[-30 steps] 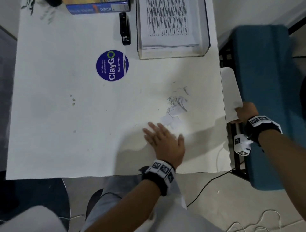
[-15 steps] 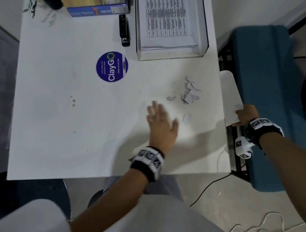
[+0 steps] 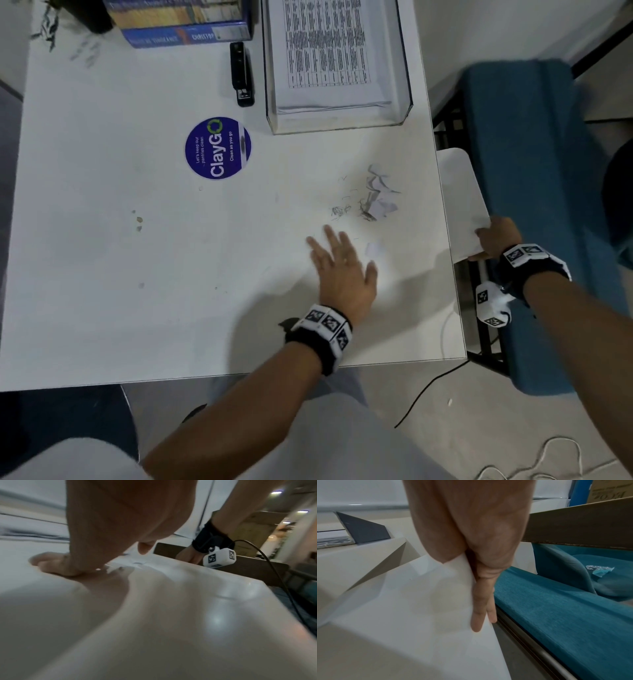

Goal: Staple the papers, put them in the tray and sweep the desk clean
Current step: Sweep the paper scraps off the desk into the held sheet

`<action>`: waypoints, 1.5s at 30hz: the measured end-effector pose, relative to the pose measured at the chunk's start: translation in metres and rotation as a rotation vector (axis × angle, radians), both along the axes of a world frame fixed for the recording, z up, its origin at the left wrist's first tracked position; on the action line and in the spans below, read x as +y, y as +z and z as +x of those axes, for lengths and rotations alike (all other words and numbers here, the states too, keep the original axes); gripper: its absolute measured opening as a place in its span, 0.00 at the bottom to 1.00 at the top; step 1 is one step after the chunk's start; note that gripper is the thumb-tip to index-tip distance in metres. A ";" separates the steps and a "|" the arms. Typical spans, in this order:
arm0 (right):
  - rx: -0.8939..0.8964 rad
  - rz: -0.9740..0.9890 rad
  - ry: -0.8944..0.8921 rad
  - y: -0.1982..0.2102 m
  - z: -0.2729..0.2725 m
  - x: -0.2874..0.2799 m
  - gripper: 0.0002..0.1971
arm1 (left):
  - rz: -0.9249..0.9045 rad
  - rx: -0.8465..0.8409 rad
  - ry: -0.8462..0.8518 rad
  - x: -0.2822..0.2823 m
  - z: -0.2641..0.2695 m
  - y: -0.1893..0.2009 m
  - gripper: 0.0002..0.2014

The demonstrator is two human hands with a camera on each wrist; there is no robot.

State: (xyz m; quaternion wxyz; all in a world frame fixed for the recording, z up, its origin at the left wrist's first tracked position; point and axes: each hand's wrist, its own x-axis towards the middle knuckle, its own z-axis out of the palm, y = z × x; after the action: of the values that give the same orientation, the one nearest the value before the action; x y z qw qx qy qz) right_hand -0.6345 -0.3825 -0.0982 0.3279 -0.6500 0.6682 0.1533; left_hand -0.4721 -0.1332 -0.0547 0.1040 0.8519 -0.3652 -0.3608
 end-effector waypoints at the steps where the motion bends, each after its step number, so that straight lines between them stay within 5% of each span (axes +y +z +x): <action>1: -0.002 -0.002 0.000 0.001 0.000 0.000 0.17 | -0.034 0.022 -0.083 -0.009 0.000 0.003 0.37; 4: -0.013 0.014 -0.013 0.000 -0.002 -0.003 0.17 | -0.175 0.037 -0.238 -0.021 0.012 0.010 0.35; 9: -0.056 0.058 -0.042 -0.014 -0.016 -0.017 0.19 | -0.140 -0.097 0.100 -0.019 0.083 0.005 0.34; 12: -0.040 0.063 -0.023 -0.013 -0.013 -0.015 0.18 | -0.004 -0.124 0.141 -0.037 0.111 -0.003 0.34; 22: -0.041 0.040 -0.028 -0.002 -0.008 -0.012 0.16 | -0.035 -0.004 -0.286 -0.119 0.025 0.000 0.34; 28: -0.102 0.053 -0.084 0.004 -0.006 -0.016 0.16 | -0.126 -0.054 -0.068 -0.104 0.034 0.017 0.35; 33: -0.146 0.032 -0.096 0.006 -0.008 -0.020 0.13 | -0.013 -0.070 0.155 -0.045 0.034 0.015 0.37; 45: -0.174 0.022 -0.123 -0.006 -0.016 -0.023 0.12 | 0.045 -0.036 0.019 -0.081 -0.025 0.003 0.38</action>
State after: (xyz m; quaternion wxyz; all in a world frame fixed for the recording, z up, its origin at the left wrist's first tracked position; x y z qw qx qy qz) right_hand -0.6502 -0.4052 -0.1046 0.4005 -0.6148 0.6743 0.0831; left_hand -0.4973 -0.2144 -0.0514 0.0814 0.8638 -0.3507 -0.3524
